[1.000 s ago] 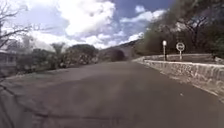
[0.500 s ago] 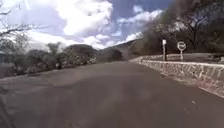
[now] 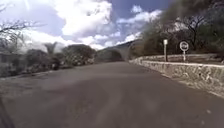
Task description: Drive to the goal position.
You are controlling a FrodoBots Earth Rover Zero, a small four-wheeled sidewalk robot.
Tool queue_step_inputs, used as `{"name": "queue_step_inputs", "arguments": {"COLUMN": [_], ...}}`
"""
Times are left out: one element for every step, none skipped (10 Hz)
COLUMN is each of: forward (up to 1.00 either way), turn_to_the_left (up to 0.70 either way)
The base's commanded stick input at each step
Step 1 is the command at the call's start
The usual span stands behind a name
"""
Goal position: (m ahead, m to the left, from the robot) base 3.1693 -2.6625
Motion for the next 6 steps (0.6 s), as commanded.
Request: {"name": "queue_step_inputs", "arguments": {"forward": [0.70,0.70,0.70,0.70,0.70,0.70], "turn_to_the_left": [0.00,0.00,0.00,0.00,0.00,0.00]}}
